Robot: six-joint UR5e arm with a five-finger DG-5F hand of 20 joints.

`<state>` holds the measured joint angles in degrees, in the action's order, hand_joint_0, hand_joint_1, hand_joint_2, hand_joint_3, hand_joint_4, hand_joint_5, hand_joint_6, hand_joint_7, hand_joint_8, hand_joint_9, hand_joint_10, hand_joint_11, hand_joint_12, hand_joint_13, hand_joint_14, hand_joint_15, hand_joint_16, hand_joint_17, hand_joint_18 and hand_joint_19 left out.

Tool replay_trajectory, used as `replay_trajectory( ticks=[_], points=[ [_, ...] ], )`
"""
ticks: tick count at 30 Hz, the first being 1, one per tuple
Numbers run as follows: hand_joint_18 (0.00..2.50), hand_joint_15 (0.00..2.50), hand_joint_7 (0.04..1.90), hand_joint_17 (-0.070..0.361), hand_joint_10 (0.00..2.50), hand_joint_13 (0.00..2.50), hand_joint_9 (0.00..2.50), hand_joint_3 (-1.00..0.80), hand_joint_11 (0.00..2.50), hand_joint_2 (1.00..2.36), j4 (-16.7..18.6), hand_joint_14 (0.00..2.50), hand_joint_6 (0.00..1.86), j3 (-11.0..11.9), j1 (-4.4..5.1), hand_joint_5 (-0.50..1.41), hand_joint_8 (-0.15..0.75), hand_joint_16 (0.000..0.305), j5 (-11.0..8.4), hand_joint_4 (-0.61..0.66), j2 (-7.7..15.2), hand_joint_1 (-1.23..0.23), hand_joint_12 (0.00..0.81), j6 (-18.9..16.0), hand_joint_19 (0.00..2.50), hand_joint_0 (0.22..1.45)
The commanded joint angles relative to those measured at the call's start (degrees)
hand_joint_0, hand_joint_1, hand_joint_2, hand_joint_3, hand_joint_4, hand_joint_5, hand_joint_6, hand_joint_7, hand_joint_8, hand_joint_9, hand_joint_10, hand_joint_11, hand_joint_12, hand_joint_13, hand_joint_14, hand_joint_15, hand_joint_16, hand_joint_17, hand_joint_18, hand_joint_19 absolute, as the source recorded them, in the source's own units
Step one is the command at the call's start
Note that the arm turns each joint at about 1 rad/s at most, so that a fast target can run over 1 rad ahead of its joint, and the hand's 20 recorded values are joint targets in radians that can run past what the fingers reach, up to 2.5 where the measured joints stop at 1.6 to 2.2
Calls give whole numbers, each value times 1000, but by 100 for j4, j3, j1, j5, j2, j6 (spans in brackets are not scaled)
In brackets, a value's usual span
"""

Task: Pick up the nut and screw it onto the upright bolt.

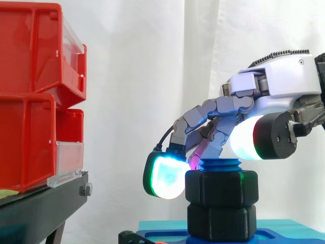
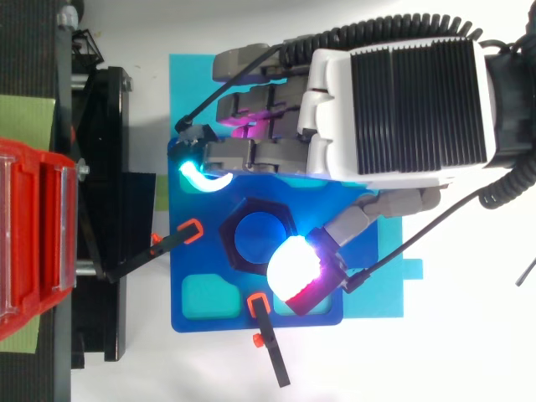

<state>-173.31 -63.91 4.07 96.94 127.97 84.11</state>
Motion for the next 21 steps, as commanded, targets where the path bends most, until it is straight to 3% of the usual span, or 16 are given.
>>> replay_trajectory(
  ticks=[1,8,12,15,21],
  points=[
    [368,0,711,52,0,703,865,-500,0,1000,-27,0,502,10,-3,-109,208,23,0,163,0,-266,208,9,0,475],
    [374,0,721,53,0,715,862,-500,0,1000,-247,0,502,256,-3,-110,214,23,158,162,-26,-265,212,97,0,474],
    [385,0,732,54,0,725,865,-500,0,1000,-528,0,502,282,6,-109,215,24,176,164,-176,-265,211,387,0,474],
    [386,0,735,54,0,730,869,-500,0,1000,-616,0,502,291,33,-109,216,24,132,164,-273,-265,213,571,0,474],
    [406,0,749,55,0,743,884,-500,0,1000,-977,0,502,282,50,-107,220,24,-141,172,-466,-266,209,668,0,474]
  ],
)
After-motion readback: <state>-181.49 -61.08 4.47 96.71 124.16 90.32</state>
